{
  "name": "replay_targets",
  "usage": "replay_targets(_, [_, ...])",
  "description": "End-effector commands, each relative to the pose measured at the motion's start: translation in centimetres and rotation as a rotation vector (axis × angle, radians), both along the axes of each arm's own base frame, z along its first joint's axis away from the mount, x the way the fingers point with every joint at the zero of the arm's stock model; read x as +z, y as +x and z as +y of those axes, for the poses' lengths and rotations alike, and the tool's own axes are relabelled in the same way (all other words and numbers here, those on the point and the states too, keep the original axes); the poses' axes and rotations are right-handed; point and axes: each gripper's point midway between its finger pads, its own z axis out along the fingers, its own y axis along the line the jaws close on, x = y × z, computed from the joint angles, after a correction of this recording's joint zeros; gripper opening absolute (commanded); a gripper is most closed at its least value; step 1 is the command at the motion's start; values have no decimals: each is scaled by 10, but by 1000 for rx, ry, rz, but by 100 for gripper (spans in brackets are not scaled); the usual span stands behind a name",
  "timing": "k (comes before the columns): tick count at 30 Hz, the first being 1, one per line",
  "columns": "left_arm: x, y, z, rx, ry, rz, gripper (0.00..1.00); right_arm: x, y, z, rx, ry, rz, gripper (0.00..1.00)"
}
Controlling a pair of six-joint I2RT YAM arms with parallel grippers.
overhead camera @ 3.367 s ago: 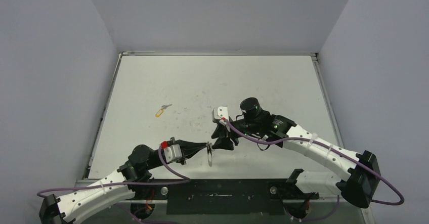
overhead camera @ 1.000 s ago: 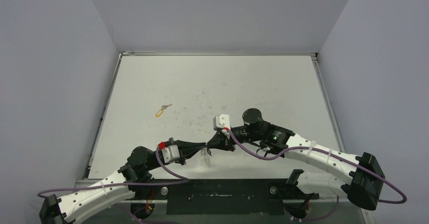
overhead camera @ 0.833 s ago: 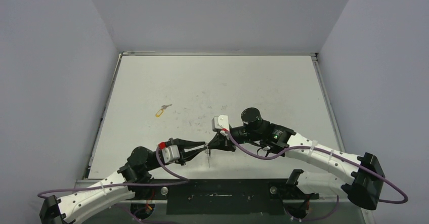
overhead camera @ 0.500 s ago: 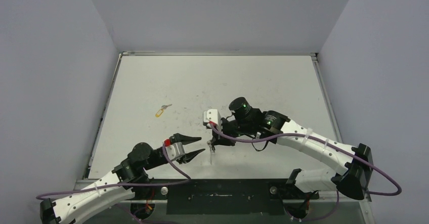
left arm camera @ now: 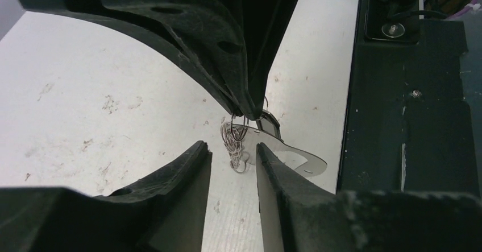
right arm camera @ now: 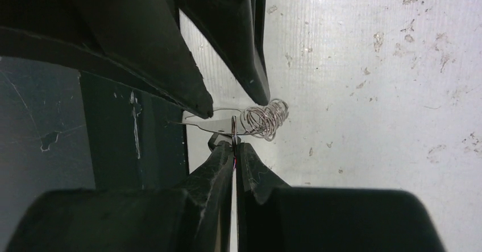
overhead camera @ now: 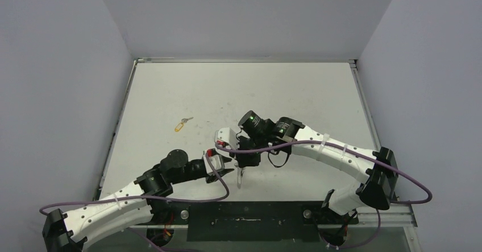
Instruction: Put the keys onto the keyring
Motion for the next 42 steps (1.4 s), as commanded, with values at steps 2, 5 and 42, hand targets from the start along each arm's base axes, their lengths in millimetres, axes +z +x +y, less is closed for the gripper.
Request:
replay_targets(2, [28, -1, -15, -49, -90, -43, 27, 18, 3, 16, -15, 58, -23, 0])
replay_targets(5, [26, -1, -17, -52, -94, -39, 19, 17, 1, 18, -10, 58, -18, 0])
replay_targets(42, [31, -3, -14, -27, -251, -48, 0, 37, 29, 8, -104, 285, -54, 44])
